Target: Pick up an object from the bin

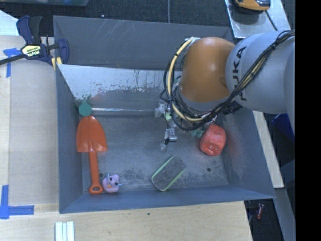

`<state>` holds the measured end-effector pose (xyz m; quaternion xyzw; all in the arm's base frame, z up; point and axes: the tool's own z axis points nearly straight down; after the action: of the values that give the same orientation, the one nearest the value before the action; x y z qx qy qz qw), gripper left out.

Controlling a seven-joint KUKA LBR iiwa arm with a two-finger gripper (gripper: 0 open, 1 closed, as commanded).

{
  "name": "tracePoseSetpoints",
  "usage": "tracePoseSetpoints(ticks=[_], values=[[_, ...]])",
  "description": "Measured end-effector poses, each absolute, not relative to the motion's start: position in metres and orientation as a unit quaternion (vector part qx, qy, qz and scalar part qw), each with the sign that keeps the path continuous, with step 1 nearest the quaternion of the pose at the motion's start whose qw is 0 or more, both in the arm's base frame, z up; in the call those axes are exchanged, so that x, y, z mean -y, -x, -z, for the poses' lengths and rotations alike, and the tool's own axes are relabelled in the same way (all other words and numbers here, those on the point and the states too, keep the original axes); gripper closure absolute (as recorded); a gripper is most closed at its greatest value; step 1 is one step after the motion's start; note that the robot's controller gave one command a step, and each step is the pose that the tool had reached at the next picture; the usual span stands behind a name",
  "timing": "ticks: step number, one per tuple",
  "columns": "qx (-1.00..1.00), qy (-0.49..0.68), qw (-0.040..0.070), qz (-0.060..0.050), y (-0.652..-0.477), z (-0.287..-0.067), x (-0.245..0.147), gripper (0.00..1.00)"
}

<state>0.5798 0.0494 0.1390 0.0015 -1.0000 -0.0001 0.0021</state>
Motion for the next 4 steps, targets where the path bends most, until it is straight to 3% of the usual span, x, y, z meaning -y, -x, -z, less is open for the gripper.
tracePoseSetpoints(ticks=[1,2,3,4], values=[[1.0,-0.001,-0.002,0.0,-0.582,-0.143,-0.049,0.0],[0.987,-0.163,-0.003,0.0,-0.542,-0.097,-0.041,0.0],[0.974,-0.226,-0.001,0.0,-0.513,-0.119,-0.038,0.0],[0.938,-0.347,0.0,0.0,-0.487,-0.103,-0.039,0.0]])
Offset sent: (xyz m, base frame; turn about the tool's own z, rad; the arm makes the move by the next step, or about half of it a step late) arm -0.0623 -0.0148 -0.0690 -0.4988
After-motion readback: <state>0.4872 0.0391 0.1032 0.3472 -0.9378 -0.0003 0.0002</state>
